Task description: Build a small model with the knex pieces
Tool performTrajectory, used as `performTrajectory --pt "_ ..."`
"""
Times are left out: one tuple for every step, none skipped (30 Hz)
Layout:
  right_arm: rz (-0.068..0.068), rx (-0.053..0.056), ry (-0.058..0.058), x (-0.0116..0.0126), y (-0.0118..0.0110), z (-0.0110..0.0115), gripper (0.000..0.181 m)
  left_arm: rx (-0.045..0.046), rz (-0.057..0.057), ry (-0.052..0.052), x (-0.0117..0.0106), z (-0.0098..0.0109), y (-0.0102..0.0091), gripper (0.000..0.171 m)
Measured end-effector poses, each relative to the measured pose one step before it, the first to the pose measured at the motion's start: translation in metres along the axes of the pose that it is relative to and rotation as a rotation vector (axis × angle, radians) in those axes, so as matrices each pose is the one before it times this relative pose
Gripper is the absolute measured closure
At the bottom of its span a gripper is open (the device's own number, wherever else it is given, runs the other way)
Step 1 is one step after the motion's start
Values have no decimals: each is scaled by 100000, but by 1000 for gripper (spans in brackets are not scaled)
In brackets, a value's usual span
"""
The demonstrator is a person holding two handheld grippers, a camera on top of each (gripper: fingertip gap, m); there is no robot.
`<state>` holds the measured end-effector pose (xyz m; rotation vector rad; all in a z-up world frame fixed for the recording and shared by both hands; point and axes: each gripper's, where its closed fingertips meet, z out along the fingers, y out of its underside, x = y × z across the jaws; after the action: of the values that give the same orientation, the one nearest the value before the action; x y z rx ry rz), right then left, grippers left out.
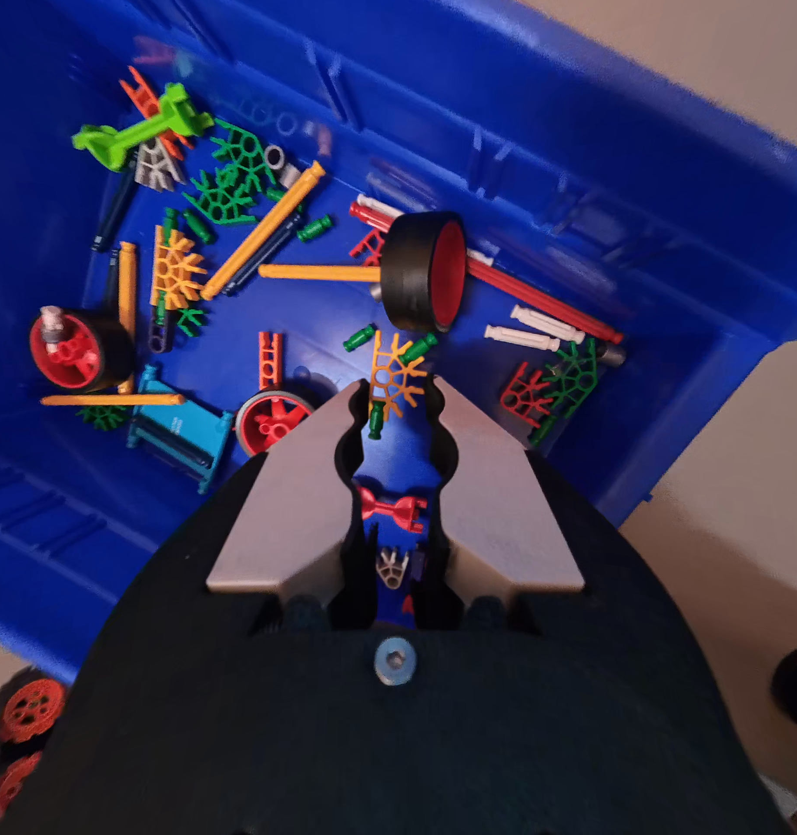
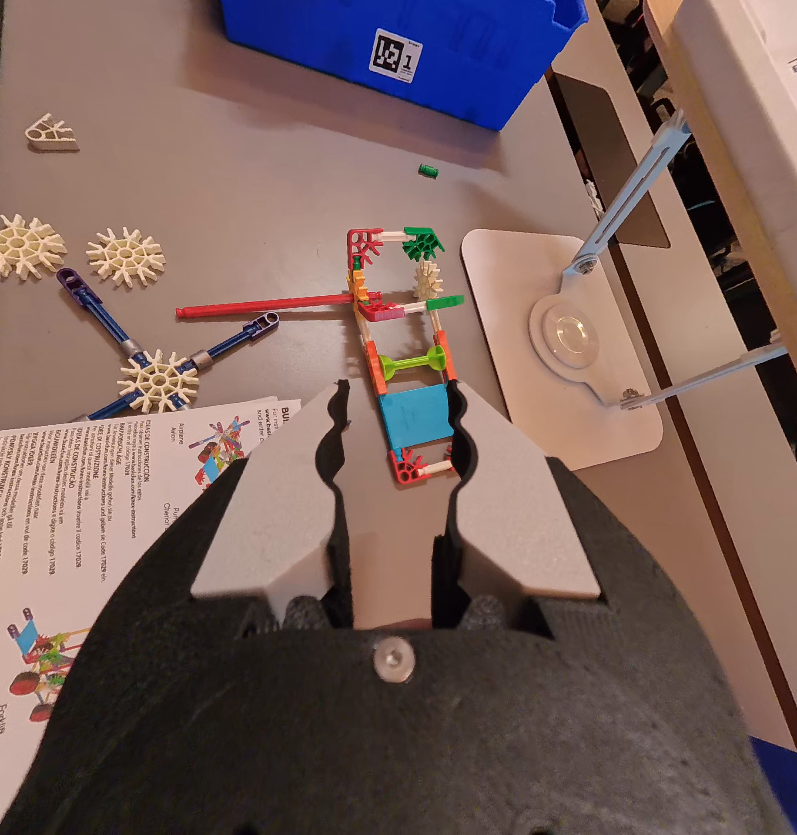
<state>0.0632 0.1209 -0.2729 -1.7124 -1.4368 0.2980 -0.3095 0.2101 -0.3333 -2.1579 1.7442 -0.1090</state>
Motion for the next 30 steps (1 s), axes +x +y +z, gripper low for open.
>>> performTrajectory --pt "-2 86 67 22 -13 -19 138 579 119 -1672 -207 -450 -178 149" --pt "26 201 115 19 -37 -39 138 604 250 -2015 -252 -460 -194 149" --pt "104 250 75 26 -37 -50 138 1043 109 -1956 -250 -491 -267 149" --pt "91 202 79 25 -38 -47 138 1536 -73 -891 -70 -508 -362 149" --pt "36 141 115 27 -15 -39 138 1196 436 -1203 -77 -479 -308 149" --pt "54 94 78 17 -1 -36 138 405 333 -1173 -77 -440 -185 149" --pt "33 34 56 9 8 -28 138 408 380 -1007 -20 -408 -187 149" --pt "0 48 92 17 6 -27 138 479 765 -1643 -96 -431 -196 149" --pt "96 151 60 18 -30 -20 138 778 590 -1815 -124 -469 -263 149" --pt "130 197 -16 14 -36 -13 138 1100 447 -1544 -90 -492 -340 149" --pt "9 100 41 -1 -22 -3 138 1420 711 -1771 -97 -516 -438 149" --pt "-76 7 95 10 -1 -4 138 1388 939 -1935 -65 -520 -509 149" --pt "-71 -1 101 4 20 -17 138 1139 1206 -1690 27 -518 -531 149" --pt "3 12 107 27 20 -2 138 1056 1458 -1560 82 -506 -582 149" --pt "142 56 20 17 20 -1 138 1269 1778 -1586 125 -467 -682 149" --pt "195 134 -71 9 -4 10 138 1086 1785 -609 291 -434 -707 149" --pt "116 55 -56 7 15 23 138 1307 2297 -630 343 -371 -800 149" --pt "0 -115 -9 12 32 30 138 1339 2403 -513 385 -291 -871 150" --pt "-34 -134 -16 -14 43 38 138 963 2826 -713 393 -220 -839 150" --pt "7 -39 -43 -14 14 33 138 568 3045 -663 410 -163 -774 150" --pt "38 49 -41 -15 -6 16 138 773 2794 -450 432 -116 -810 150" --pt "17 83 -32 -19 -24 32 138 1352 2534 452 594 -68 -914 150" --pt "-66 9 -20 -29 -15 17 138 1597 2725 974 688 -27 -980 149" --pt "-122 -93 22 -25 0 23 138 780 2826 530 616 8 -875 150" --pt "-80 -37 13 -27 -1 20 138 255 2687 139 519 -10 -774 149" --pt "16 45 -63 -32 -5 24 138 880 1806 1481 720 1 -872 149" --pt "59 -21 -157 -37 19 40 138 2448 1024 4126 1188 176 -1118 149" --pt "-3 -150 -246 -46 40 78 138 2810 1611 5273 1480 512 -1119 149" --pt "-65 -261 -253 -59 78 100 138 148 2621 4333 1389 804 -617 149" --pt "-6 -280 -281 -58 80 104 138 -1172 2237 2979 1095 1010 -361 149"
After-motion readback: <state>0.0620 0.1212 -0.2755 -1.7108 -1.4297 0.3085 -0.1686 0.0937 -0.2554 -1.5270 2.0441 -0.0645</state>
